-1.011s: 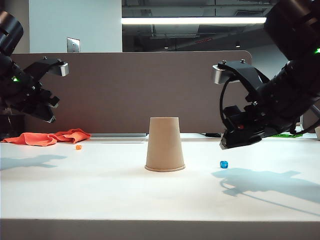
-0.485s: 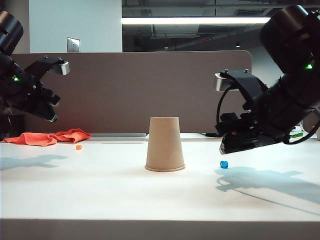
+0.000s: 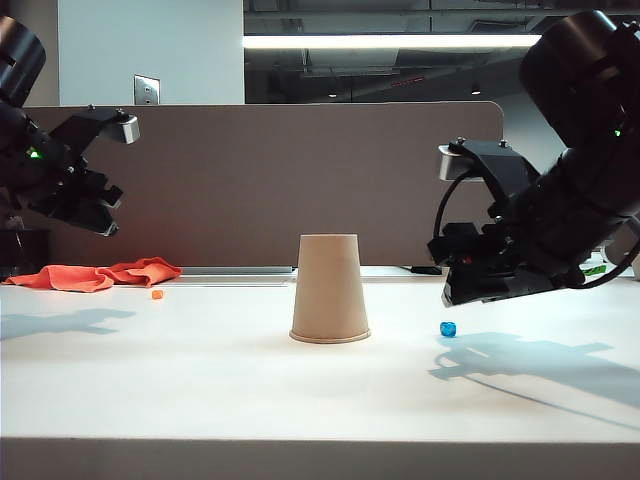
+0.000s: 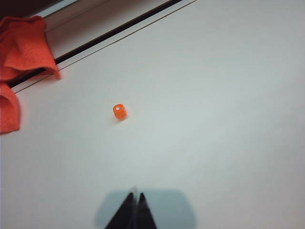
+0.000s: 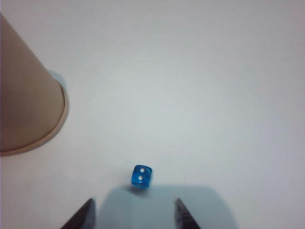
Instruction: Throw the dice onto the paper cup, compare its value with the values of the other dice on the table, place the die with the higher value on the paper cup, and take no action if both dice have the same value.
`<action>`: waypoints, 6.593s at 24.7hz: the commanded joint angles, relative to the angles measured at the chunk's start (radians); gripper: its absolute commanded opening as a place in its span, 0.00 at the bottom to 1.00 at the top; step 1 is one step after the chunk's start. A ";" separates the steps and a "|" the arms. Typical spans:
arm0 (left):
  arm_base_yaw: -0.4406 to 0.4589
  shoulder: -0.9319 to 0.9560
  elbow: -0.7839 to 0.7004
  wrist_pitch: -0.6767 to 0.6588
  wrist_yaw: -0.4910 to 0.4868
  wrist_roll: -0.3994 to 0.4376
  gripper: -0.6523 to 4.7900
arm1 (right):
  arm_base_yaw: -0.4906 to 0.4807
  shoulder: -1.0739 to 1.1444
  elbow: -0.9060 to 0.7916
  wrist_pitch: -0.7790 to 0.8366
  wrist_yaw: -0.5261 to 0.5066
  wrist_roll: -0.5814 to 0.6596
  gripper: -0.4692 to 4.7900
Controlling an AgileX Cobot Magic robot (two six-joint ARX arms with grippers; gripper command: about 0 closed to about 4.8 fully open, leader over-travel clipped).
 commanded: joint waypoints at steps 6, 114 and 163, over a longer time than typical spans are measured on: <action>0.000 -0.005 0.001 0.012 0.004 -0.001 0.11 | 0.000 -0.001 0.007 -0.019 -0.005 0.003 0.49; -0.002 -0.005 0.002 0.119 0.049 -0.071 0.11 | 0.000 0.173 0.060 0.145 0.053 0.083 0.49; -0.002 -0.005 0.002 0.118 0.049 -0.071 0.11 | 0.000 0.236 0.074 0.189 0.050 0.101 0.46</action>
